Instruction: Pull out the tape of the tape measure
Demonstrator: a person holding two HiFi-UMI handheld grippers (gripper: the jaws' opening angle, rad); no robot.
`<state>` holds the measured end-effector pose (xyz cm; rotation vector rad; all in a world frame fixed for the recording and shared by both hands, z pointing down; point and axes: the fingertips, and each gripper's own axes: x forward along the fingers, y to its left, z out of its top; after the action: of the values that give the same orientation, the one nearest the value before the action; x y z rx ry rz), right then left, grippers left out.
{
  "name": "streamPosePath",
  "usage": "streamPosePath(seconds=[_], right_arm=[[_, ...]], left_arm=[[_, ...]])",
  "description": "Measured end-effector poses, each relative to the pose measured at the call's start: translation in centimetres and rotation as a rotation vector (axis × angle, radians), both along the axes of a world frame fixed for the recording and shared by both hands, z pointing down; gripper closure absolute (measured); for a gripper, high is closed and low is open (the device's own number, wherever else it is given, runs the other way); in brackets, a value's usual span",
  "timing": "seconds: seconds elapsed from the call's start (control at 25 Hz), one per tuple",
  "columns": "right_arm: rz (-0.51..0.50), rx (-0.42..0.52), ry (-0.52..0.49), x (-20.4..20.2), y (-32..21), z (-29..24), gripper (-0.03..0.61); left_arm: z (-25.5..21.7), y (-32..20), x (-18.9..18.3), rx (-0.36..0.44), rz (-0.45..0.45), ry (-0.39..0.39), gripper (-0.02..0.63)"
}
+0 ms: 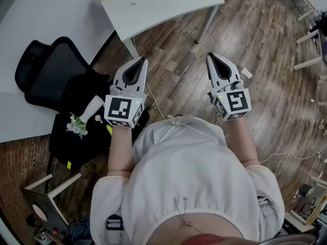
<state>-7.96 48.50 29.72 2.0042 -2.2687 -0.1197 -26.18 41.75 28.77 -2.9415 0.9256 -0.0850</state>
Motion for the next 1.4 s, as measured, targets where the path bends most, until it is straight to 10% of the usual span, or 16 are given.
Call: streamPosePath(seconds=[0.68,0.72,0.8,0.84,1.4], right_arm=[[0.046,0.012,-0.015,-1.1,-2.2,0.9,0.58],[0.054,0.007,-0.015,-0.9,-2.5,1.1,0.499],[0.046,-0.009,-0.03,-0.6,-3.5,1.6,0.202],[0.047,-0.012,-0.042,-0.3,-3.9,1.7,0.172],[-0.122,-0.037,-0.078,6.7,-16.1,4.1,0.144]], left_arm=[[1.1,-1.8,-1.0,-0.042,0.028,0.069,0.591],[1.2,-2.1,-1.1,-0.048,0.021,0.084,0.558],[1.5,-3.1,-1.2,-0.053,-0.008,0.096,0.272],[1.7,-3.6,-1.4,-0.052,-0.033,0.096,0.264],[3.1,-12.3,3.1,-0.047,-0.239,0.016,0.245]])
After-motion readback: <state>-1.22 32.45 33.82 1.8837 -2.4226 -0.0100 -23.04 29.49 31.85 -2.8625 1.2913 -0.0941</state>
